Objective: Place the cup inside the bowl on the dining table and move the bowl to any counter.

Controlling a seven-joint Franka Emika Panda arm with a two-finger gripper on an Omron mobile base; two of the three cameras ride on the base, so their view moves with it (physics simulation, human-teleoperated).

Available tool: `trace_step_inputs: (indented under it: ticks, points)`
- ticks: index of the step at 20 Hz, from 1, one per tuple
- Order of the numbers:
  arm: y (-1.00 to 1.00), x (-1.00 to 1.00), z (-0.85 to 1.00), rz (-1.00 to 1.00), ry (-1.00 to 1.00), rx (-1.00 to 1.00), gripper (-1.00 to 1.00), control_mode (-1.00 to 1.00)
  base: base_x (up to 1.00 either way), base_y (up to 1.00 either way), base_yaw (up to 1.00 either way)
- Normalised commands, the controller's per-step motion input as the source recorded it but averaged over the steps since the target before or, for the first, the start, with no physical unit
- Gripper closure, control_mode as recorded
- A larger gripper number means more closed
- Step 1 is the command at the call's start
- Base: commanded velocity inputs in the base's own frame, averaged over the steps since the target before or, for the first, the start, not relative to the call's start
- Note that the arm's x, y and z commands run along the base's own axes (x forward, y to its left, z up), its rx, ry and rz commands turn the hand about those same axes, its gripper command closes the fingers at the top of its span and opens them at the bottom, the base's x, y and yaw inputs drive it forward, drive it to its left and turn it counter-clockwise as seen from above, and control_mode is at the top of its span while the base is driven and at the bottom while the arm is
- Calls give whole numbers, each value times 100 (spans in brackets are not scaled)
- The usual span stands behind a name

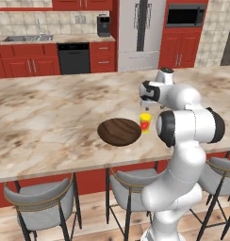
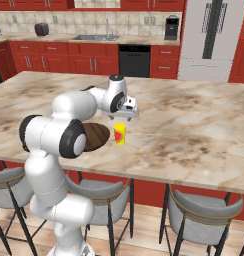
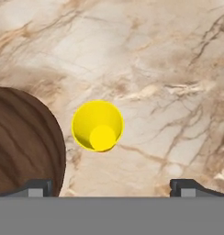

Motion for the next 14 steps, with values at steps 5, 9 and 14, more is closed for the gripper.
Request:
trace_step_inputs:
  ticks: [5,9,14]
  points:
    - [-1,17,-17,0,0,0,-100,-100,0,0,0]
    - [-3,39,-3,0,0,0,-100,-100,0,0,0]
    - [-1,26,-1,0,0,0,-100,-100,0,0,0]
